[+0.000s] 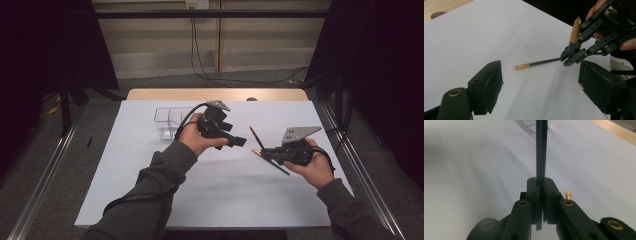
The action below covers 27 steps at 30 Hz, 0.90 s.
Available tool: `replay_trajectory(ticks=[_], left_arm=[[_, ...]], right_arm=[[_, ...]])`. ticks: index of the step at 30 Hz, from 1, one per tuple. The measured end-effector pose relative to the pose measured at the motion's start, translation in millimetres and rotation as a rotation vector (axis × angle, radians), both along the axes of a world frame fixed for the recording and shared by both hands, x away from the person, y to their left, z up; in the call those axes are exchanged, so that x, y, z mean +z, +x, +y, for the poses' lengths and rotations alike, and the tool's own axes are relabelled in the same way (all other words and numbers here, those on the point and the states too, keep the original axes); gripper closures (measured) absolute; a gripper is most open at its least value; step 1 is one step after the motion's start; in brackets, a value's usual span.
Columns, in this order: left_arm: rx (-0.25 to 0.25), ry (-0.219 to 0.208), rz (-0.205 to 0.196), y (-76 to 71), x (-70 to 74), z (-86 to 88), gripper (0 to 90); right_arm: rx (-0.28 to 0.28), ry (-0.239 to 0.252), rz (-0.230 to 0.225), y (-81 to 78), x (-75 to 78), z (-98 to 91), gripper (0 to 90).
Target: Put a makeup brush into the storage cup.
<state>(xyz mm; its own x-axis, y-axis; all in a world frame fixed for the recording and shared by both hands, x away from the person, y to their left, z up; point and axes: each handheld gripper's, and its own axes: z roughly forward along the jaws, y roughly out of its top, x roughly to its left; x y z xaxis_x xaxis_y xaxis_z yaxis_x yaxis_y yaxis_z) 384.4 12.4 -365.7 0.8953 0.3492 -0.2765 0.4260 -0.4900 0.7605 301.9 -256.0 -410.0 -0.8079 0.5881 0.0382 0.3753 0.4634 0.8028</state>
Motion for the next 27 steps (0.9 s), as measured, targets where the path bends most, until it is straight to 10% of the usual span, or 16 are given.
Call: replay_trajectory(ticks=[27], left_arm=[[0.099, -0.187, -0.048, -1.2, -5.5, 0.2, 27.3]], right_arm=[[-0.042, 0.123, 0.002, 2.9, 2.8, 8.6, 85.2]])
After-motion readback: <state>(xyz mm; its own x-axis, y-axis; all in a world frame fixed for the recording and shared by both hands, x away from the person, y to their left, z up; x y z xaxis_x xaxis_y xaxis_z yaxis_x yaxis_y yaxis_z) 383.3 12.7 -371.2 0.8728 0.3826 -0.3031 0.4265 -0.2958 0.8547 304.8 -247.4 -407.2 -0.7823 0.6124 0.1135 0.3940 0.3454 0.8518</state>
